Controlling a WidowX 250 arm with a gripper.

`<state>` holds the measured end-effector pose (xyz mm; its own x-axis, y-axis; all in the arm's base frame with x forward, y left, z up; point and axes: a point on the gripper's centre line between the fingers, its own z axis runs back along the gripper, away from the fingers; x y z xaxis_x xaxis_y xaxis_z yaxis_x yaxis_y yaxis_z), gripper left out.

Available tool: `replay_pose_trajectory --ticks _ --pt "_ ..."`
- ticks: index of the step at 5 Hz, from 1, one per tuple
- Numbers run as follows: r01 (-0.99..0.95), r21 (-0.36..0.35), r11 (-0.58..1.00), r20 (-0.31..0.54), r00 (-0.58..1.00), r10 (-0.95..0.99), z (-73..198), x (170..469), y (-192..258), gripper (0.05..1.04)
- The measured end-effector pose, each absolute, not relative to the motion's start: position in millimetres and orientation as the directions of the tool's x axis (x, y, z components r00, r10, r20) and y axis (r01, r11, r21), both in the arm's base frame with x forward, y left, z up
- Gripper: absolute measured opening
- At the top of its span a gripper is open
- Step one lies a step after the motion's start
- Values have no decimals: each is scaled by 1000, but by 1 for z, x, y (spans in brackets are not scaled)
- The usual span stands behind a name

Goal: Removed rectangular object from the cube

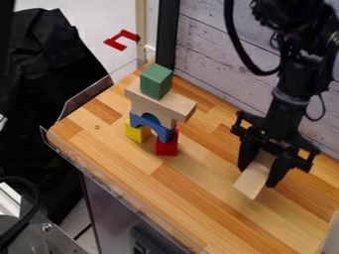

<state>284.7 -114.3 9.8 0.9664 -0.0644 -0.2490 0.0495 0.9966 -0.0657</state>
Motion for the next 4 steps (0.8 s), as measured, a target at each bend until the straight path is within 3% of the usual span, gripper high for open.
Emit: replay_pose_trajectory --ticks 4 --pt "123 -16 992 -338 933 -121 -32 274 -130 561"
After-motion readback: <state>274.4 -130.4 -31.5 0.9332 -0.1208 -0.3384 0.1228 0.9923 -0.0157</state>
